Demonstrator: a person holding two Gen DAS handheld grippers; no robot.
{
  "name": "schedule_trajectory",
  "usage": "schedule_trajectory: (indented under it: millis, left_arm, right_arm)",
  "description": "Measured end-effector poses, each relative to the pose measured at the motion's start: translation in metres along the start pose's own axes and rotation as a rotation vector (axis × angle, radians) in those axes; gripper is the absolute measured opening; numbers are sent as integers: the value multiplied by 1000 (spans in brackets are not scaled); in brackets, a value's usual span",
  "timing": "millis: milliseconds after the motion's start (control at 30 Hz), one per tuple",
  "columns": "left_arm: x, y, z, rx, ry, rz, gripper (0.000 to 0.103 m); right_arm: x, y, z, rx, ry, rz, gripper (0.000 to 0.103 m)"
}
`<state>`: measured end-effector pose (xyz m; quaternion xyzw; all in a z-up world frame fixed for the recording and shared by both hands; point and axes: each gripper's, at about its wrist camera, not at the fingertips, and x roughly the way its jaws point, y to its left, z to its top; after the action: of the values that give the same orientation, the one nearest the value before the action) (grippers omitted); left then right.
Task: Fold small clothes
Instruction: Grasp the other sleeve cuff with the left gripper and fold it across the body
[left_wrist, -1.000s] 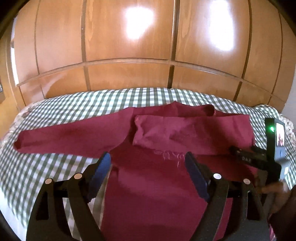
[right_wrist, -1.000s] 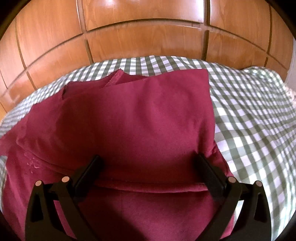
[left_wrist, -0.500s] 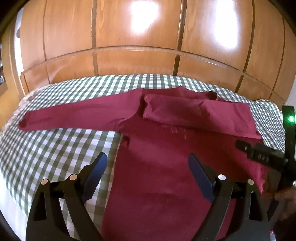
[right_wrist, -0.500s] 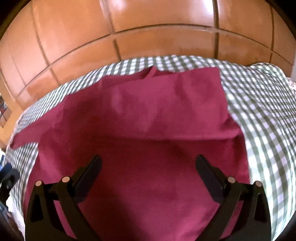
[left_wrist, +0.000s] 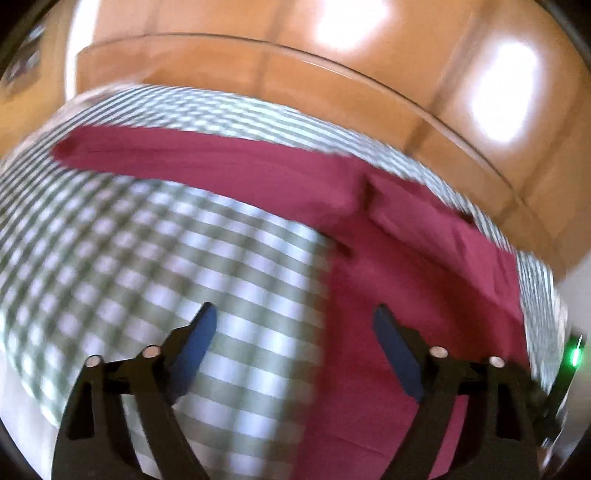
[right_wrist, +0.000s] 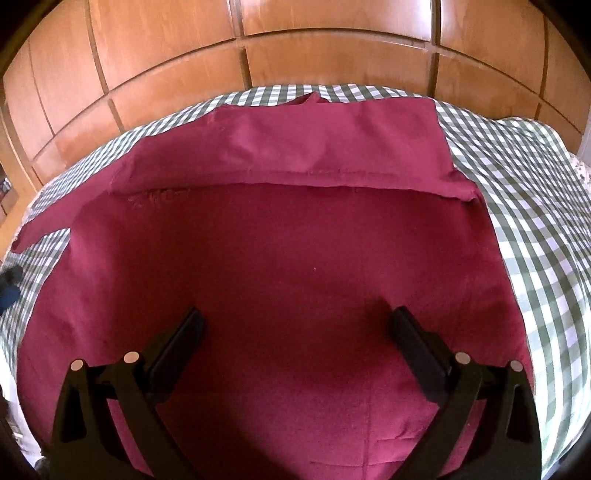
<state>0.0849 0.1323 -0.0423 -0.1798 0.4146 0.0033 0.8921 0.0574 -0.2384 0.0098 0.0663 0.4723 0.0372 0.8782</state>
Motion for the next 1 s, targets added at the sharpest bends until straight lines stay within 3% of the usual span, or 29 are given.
schedule_trajectory:
  millis: [133, 200, 267, 400, 433, 500, 700, 767, 800, 833, 933, 1000]
  left_arm:
    - [0, 70, 35, -161, -6, 76, 56]
    - [1, 103, 51, -248, -4, 75, 54]
    - [1, 137, 69, -342, -37, 101, 54]
    - [4, 171, 95, -412, -89, 205, 54]
    - [8, 182, 102, -427, -88, 235, 60]
    - [12, 197, 110, -474, -85, 252, 67]
    - [28, 232, 131, -515, -86, 285, 67]
    - [35, 232, 139, -480, -75, 286, 43]
    - [39, 230, 143, -446, -58, 279, 14]
    - [42, 228, 147, -425, -51, 278, 6]
    - [34, 207, 157, -359, -117, 234, 6]
    - [23, 176, 163, -296, -152, 165, 5]
  right_arm:
    - [-1, -1, -1, 4, -12, 5, 101]
    - [0, -1, -1, 4, -15, 6, 101]
    - [0, -1, -1, 2, -16, 4, 101]
    - [0, 0, -2, 1, -21, 3, 101]
    - [0, 0, -2, 1, -22, 4, 101]
    - [0, 0, -1, 0, -22, 5, 101]
    - [2, -1, -1, -3, -22, 2, 101]
    - [2, 0, -1, -3, -23, 2, 101]
    - [2, -1, -1, -5, -21, 2, 101]
    - [2, -1, -1, -6, -21, 2, 101]
    - [2, -1, -1, -6, -22, 2, 101]
    - [3, -1, 0, -7, -25, 0, 101]
